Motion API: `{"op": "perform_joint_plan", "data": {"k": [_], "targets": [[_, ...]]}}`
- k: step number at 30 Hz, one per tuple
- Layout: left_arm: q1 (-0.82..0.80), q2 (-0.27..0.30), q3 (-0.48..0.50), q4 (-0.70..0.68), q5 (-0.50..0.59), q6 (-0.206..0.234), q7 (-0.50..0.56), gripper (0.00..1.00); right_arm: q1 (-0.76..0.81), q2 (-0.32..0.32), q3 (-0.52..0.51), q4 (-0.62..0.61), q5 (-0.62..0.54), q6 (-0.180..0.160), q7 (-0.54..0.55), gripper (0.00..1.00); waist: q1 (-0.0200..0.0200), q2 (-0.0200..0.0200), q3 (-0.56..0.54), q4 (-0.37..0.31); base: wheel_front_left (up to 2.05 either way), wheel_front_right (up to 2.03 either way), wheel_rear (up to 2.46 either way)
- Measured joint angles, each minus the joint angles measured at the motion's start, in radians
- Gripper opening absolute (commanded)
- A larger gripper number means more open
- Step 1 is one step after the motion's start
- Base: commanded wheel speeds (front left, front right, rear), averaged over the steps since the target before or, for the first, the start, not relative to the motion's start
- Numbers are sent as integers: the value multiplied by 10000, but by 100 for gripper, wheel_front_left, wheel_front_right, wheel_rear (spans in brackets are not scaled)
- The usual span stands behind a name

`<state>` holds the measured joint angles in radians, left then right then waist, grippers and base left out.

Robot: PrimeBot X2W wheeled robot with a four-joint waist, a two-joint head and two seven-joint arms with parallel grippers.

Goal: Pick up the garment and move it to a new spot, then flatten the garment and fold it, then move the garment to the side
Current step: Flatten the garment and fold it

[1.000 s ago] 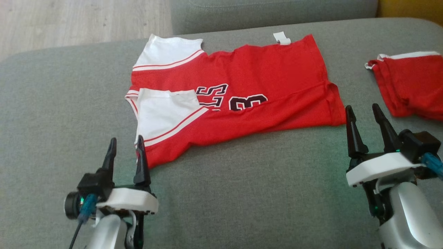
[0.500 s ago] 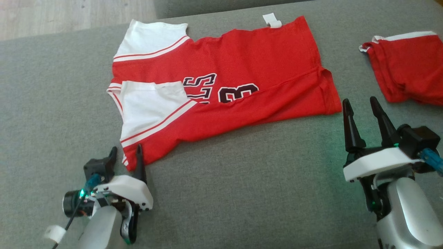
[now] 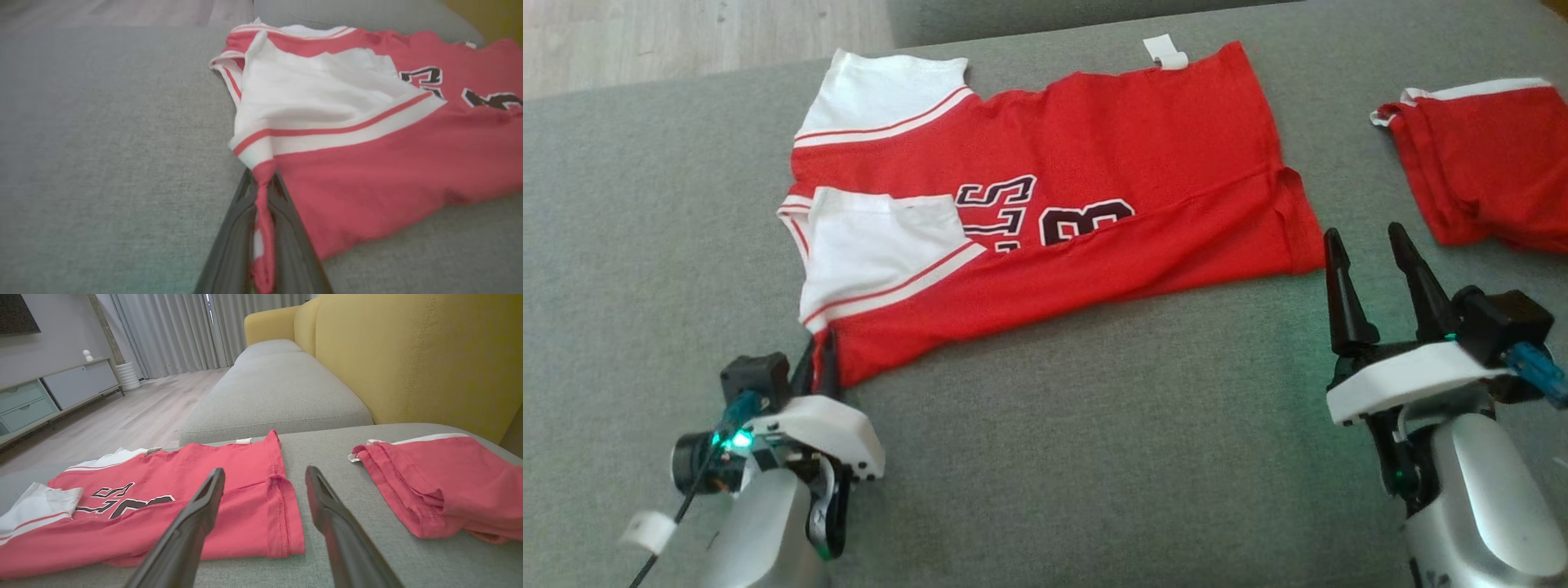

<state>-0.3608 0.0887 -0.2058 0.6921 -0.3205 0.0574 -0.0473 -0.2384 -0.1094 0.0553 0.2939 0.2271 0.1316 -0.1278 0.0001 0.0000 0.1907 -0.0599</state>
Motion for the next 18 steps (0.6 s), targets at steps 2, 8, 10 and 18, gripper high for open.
{"op": "perform_joint_plan", "data": {"k": [2, 8, 10, 18], "targets": [[16, 13, 31, -284, -59, -23, -529, 0, -29, 2, -125, 111, -174, 0, 257, 100, 0, 0, -18, 66, 0, 0, 0], [-44, 40, 79, -1440, -29, -50, -1657, 0, -592, 159, -1127, 1112, -970, 0, 930, 100, 0, 0, -51, 290, 0, 0, 0], [-45, 67, -8, -1601, 50, -63, -1662, 0, -822, 343, -1340, 1496, -984, 0, 1193, 100, 0, 0, -59, 366, 0, 0, 0], [-45, 142, -407, -2011, 167, -201, -1551, 0, -1940, 483, -1772, 3486, -1032, 0, 1923, 100, -1, 0, 31, 637, 0, 0, 0]]}}
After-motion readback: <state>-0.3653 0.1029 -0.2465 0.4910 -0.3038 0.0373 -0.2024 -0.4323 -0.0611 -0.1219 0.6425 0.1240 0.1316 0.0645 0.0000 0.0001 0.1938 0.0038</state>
